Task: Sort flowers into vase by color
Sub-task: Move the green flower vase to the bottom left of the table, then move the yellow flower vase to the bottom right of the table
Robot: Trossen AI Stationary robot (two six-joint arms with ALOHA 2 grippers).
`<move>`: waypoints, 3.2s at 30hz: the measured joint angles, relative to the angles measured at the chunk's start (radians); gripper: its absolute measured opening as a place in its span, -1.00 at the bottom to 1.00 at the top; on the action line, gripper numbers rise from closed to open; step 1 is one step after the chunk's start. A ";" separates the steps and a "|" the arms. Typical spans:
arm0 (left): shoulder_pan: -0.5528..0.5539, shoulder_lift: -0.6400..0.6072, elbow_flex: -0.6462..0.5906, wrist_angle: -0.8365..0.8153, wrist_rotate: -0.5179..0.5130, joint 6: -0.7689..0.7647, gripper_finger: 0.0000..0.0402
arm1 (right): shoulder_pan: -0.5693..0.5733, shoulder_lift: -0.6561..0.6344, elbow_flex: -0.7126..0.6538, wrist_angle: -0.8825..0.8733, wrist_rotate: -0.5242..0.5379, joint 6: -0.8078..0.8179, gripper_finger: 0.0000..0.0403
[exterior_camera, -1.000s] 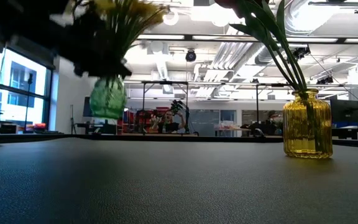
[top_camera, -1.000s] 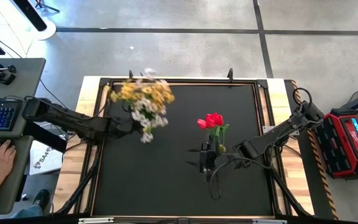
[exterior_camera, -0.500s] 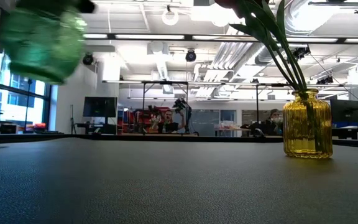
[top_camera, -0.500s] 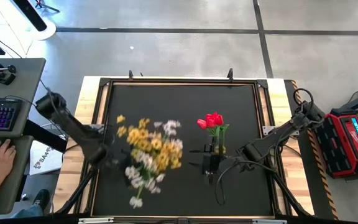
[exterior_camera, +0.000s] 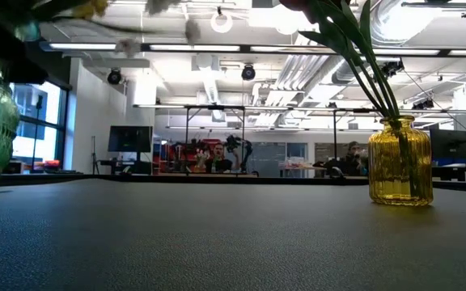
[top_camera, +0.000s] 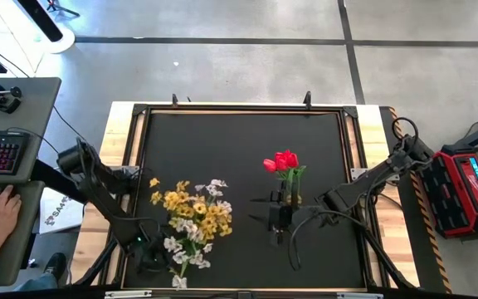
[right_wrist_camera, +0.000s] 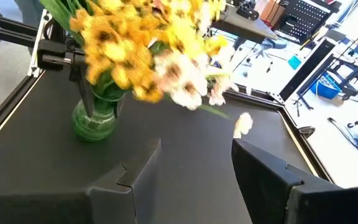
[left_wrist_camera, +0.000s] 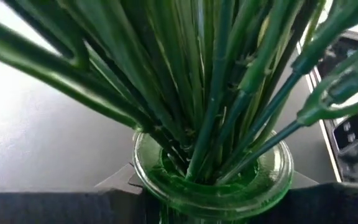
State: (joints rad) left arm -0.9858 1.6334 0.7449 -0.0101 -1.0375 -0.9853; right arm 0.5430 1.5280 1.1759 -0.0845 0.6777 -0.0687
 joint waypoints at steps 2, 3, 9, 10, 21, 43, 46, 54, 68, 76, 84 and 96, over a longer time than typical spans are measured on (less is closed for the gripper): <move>-0.009 0.021 0.002 -0.013 -0.022 -0.062 -0.34 | 0.000 0.000 0.000 0.000 0.000 0.000 -0.10; -0.015 0.031 0.003 -0.018 -0.036 -0.085 -0.34 | 0.000 0.000 0.000 0.000 0.000 0.000 -0.10; -0.054 0.055 0.002 -0.028 -0.092 -0.141 -0.33 | 0.000 0.000 0.000 0.000 -0.001 -0.019 -0.10; -0.059 0.055 0.002 -0.028 -0.093 -0.140 -0.33 | 0.000 0.000 0.000 0.000 -0.001 -0.021 -0.10; -0.069 0.058 0.000 0.050 -0.053 -0.141 -0.19 | -0.038 0.000 0.000 0.025 -0.077 -0.027 -0.10; -0.075 0.004 -0.003 0.129 -0.025 -0.002 0.40 | -0.059 0.000 0.000 0.045 -0.132 -0.024 -0.10; -0.081 -0.026 -0.003 0.137 -0.022 0.036 0.42 | -0.059 0.000 0.000 0.045 -0.132 -0.022 -0.10; -0.078 -0.044 -0.002 0.170 0.068 0.056 0.42 | -0.059 0.000 0.000 0.045 -0.132 -0.022 -0.10; -0.060 -0.044 -0.002 0.156 0.092 0.148 0.42 | -0.059 0.000 0.000 0.057 -0.132 -0.019 -0.10; -0.157 -0.044 -0.001 0.066 0.091 0.104 0.42 | -0.059 0.000 0.000 0.113 -0.132 -0.044 -0.10; -0.254 -0.045 0.000 -0.090 0.085 -0.059 0.42 | -0.080 0.000 0.000 0.143 -0.132 -0.032 -0.10; -0.312 -0.125 0.000 -0.316 0.255 -0.322 0.42 | -0.112 0.000 0.000 0.166 -0.136 -0.018 -0.10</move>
State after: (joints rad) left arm -1.2980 1.5082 0.7448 -0.3260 -0.7826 -1.3070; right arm 0.4312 1.5284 1.1759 0.0811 0.5413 -0.0864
